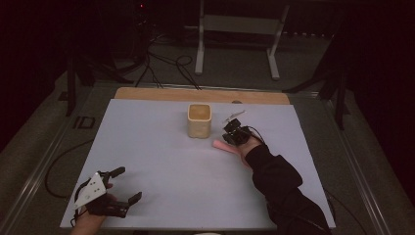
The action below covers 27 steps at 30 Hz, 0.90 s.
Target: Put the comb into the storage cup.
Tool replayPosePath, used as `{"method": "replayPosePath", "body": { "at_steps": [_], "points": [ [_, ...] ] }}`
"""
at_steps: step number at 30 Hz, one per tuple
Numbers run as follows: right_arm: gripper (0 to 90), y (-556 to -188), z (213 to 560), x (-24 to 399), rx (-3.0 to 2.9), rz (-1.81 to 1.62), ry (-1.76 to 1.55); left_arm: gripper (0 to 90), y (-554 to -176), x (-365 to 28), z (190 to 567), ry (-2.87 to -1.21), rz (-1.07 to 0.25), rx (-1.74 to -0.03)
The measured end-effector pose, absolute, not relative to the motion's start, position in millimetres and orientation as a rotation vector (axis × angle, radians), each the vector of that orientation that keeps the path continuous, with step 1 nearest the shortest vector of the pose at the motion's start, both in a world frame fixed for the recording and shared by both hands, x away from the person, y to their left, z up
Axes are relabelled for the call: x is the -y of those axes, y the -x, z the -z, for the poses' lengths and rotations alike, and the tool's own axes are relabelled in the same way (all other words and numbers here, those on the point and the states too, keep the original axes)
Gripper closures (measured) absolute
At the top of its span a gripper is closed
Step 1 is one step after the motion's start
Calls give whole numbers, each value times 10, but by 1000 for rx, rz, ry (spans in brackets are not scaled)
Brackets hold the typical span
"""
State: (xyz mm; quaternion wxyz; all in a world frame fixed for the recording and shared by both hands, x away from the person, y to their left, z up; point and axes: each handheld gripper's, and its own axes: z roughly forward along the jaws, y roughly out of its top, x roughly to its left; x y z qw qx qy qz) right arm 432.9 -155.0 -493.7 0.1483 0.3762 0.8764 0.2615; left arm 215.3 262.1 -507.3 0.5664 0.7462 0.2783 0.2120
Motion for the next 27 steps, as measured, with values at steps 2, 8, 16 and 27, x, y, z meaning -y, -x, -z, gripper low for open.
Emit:
{"method": "replayPosePath", "body": {
  "at_steps": [2, 8, 16, 27],
  "points": [
    [900, -4333, 4960, 1537, -2532, -732, -1085, 0, -2156, -2619, 5079, -1761, -498, -656],
    [900, -4305, 4983, 1486, -2555, -721, -1064, 0, -2157, -2619, 5082, -1761, -497, -658],
    [900, -4210, 5007, 1433, -2602, -726, -1038, 0, -2147, -2609, 5074, -1767, -507, -650],
    [900, -3909, 4986, 1375, -2680, -728, -937, 0, -2141, -2604, 5071, -1772, -513, -643]
  ]
}}
